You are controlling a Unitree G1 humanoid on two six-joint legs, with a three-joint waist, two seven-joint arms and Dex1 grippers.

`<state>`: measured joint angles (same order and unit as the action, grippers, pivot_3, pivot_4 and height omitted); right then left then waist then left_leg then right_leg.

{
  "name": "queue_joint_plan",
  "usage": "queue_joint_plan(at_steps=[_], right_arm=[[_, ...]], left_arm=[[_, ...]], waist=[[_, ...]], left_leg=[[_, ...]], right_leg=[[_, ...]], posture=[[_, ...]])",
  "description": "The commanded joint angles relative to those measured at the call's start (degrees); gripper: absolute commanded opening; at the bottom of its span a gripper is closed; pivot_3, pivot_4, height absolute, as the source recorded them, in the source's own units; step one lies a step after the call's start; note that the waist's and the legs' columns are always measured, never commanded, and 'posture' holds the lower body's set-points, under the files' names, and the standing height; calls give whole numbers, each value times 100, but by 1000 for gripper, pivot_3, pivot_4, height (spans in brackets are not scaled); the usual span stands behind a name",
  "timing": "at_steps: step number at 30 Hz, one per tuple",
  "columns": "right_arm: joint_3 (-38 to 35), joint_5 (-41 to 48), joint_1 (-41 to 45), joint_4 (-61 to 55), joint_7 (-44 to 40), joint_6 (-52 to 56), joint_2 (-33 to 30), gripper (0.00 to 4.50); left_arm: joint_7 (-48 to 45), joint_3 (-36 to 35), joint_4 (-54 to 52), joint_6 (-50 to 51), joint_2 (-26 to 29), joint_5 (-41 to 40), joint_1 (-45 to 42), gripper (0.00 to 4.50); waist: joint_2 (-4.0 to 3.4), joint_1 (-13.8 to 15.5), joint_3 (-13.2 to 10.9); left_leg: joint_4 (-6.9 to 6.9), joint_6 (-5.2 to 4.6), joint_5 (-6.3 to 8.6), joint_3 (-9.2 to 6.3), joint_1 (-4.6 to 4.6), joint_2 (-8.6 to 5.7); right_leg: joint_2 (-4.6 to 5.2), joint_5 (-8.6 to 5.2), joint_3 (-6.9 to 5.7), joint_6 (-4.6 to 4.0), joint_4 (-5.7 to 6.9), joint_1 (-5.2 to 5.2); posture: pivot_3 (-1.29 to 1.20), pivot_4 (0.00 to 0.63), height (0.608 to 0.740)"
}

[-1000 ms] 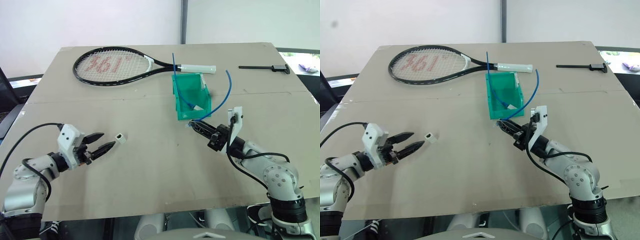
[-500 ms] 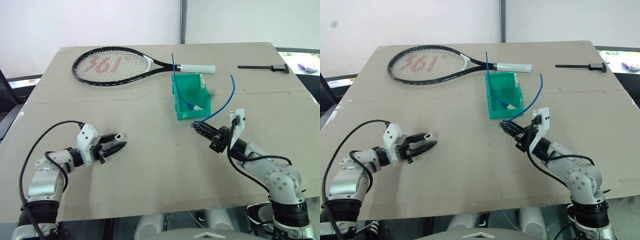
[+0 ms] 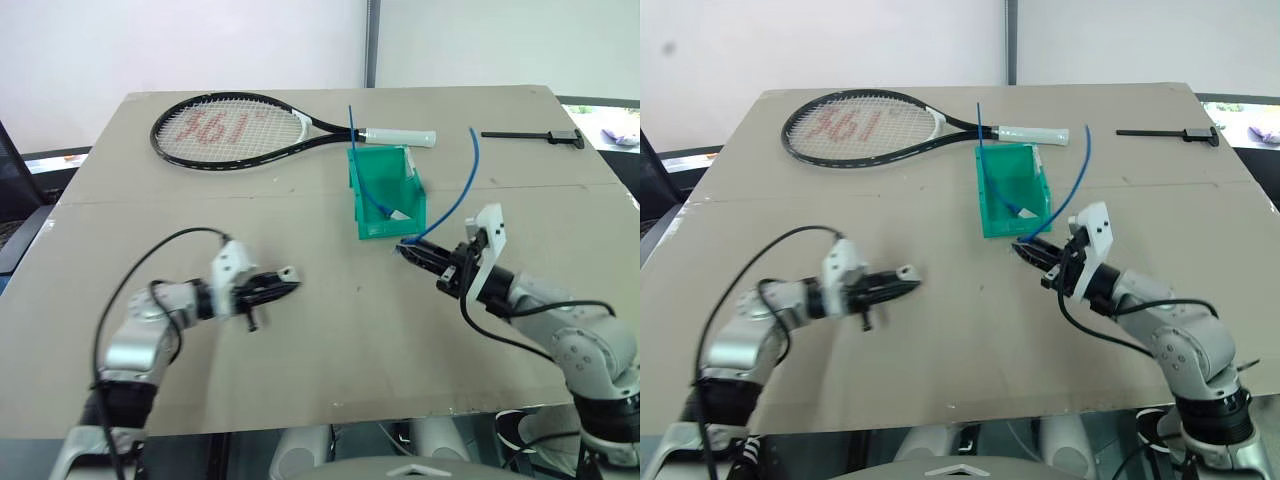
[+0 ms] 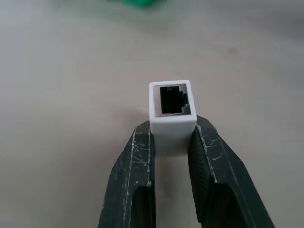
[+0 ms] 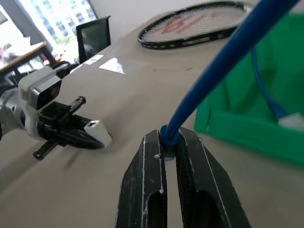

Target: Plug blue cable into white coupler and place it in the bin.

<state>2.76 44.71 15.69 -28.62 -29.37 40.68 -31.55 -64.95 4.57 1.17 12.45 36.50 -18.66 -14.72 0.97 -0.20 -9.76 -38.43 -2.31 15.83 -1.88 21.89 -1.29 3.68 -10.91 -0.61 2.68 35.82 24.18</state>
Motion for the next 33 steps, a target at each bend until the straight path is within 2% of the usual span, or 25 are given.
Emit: queue_joint_plan(at_steps=[1,8,18,26,33], right_arm=[[201,-361,293,222,-624,-260,-179,0],[787,-1036,1226,766,-1507,-365,-390,0],[1998,-2246,1930,1611,-2271,-785,-10,0],[2321,-2868,1991,2251,-2759,-1046,6,0],[2106,-2921,2156,2444,-2962,-1037,104,0]], left_arm=[[35,508,-144,167,-176,315,-435,347],[-44,1243,558,28,-585,880,-1189,347],[-89,1551,1270,-550,-876,1333,-1394,347],[-73,1509,1477,-771,-946,1413,-1361,347],[-74,1506,1458,-870,-938,1430,-1284,347]], waist=[[2,-32,1],[-1,-63,-2],[1,17,0],[1,70,4],[0,78,5]], left_leg=[[1,0,0,-2,0,2],[6,0,0,-1,4,8],[-6,0,0,-3,7,-5],[-8,0,0,-5,-5,-6],[-8,0,0,-8,-15,-6]], right_leg=[[-4,0,-1,0,0,0],[-14,0,1,-2,2,8],[1,1,1,-1,1,2],[0,2,0,-1,4,-8],[0,2,-2,-1,4,-18]], posture=[[0,150,740],[0,150,740],[0,150,740],[0,150,740],[0,150,740]])
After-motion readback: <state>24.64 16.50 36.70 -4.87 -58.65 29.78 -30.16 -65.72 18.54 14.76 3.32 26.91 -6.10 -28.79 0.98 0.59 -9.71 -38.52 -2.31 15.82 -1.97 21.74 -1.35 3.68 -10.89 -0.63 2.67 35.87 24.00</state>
